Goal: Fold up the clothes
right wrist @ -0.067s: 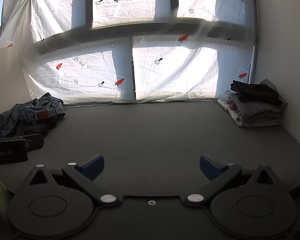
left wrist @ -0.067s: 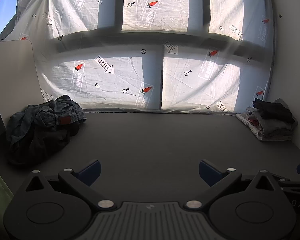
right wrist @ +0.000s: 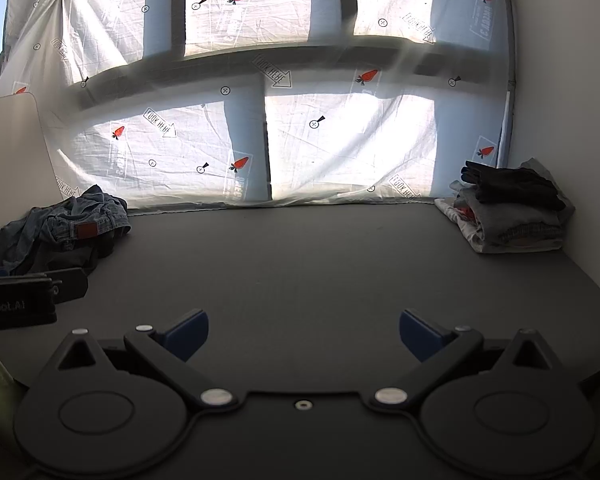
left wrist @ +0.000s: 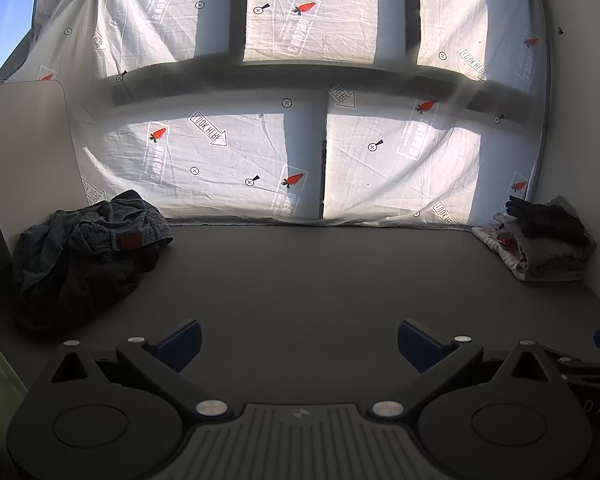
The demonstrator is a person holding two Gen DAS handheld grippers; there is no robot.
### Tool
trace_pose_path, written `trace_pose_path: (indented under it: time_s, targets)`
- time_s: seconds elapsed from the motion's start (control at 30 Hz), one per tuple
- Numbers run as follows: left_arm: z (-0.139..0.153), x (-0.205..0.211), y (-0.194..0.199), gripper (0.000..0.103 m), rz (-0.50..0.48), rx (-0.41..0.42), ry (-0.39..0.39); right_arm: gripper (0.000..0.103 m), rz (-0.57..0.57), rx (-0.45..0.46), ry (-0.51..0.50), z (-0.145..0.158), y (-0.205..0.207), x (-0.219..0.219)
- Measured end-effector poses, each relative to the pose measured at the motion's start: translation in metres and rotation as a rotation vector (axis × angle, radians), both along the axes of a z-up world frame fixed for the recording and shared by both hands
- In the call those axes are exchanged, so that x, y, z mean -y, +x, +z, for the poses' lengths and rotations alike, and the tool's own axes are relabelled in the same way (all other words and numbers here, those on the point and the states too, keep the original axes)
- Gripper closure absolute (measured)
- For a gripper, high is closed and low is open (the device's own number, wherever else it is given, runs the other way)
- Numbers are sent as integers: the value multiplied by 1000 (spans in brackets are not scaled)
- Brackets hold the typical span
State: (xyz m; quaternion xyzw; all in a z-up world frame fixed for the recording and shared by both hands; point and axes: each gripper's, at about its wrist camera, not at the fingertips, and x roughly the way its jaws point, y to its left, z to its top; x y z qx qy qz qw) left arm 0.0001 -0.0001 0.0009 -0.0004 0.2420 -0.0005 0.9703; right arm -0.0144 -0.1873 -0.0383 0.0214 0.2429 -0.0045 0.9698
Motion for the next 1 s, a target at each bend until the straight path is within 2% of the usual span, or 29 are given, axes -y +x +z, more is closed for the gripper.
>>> trace_pose_path:
  time_s: [0.27, 0.43, 0.63, 1.0]
  targets:
    - [2, -1, 1, 0, -1, 0, -10, 0, -3, 6, -3, -2, 0, -2]
    - [-3, 3, 3, 0, -22, -30, -8, 0, 12, -14, -1, -3, 1, -2]
    - [-6, 5, 5, 0, -16, -21, 0, 0, 45, -21, -6, -7, 3, -9]
    - [-7, 5, 5, 0, -19, -20, 8, 0, 24, -16, -6, -6, 4, -7]
